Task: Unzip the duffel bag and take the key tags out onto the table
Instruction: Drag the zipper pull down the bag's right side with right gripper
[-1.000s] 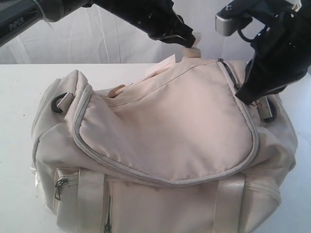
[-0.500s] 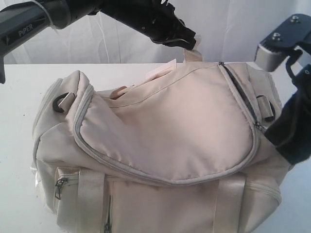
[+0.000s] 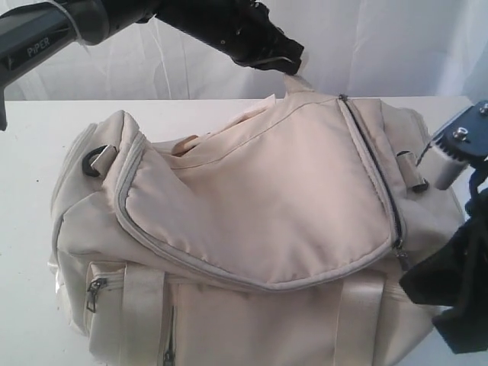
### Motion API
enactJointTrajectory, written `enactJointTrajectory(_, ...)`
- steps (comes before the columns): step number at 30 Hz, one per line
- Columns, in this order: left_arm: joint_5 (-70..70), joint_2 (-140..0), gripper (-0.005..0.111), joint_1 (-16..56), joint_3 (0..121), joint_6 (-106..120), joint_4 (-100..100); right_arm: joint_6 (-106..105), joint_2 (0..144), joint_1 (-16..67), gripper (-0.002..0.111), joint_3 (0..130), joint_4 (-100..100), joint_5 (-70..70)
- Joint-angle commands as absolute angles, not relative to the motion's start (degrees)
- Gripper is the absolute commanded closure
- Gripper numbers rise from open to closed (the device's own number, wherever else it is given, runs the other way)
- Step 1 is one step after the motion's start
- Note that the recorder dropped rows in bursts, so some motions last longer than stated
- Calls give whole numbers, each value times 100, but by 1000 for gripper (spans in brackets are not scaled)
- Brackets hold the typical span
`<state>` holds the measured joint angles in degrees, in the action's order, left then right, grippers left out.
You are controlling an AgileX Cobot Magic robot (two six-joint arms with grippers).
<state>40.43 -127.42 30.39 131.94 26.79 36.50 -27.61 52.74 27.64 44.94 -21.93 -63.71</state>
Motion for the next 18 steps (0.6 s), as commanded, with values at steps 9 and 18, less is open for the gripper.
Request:
enactJointTrajectory(9,4267,-12631,98,2871,13270,2799,3587,-3234,5232,2756,108,3796,-3023,-5964)
enactJointTrajectory(18,6140,-11990,47,2871,13270,3234,3551,-3248,5232,2756,108,3796,-3074,-5702)
